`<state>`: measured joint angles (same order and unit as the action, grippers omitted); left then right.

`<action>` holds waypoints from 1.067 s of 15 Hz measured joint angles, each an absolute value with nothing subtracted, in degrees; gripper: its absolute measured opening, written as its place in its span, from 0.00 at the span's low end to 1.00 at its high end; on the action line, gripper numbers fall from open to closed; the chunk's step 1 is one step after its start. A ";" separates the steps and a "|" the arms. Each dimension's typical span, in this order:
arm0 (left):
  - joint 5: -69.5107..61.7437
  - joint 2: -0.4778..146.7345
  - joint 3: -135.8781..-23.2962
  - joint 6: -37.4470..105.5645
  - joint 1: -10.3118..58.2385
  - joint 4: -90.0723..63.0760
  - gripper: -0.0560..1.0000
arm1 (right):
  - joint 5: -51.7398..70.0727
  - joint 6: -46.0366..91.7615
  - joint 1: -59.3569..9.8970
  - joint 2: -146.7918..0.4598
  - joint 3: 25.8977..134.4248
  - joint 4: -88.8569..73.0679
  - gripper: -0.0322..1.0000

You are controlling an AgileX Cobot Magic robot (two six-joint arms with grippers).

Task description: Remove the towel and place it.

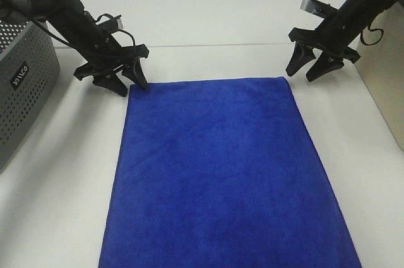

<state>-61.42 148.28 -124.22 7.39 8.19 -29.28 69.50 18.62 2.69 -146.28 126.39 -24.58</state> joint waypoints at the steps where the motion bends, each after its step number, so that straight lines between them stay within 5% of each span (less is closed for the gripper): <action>1: -61.31 148.34 -124.22 7.39 8.19 -29.28 0.54 | 69.44 18.62 2.69 -146.73 126.45 -24.58 0.59; 16: -60.05 148.68 -124.62 7.39 8.19 -29.28 0.55 | 69.04 18.62 2.69 -149.83 127.08 -28.19 0.59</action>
<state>-60.05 148.68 -124.62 7.39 8.19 -29.28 69.04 18.62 2.69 -149.83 127.08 -28.19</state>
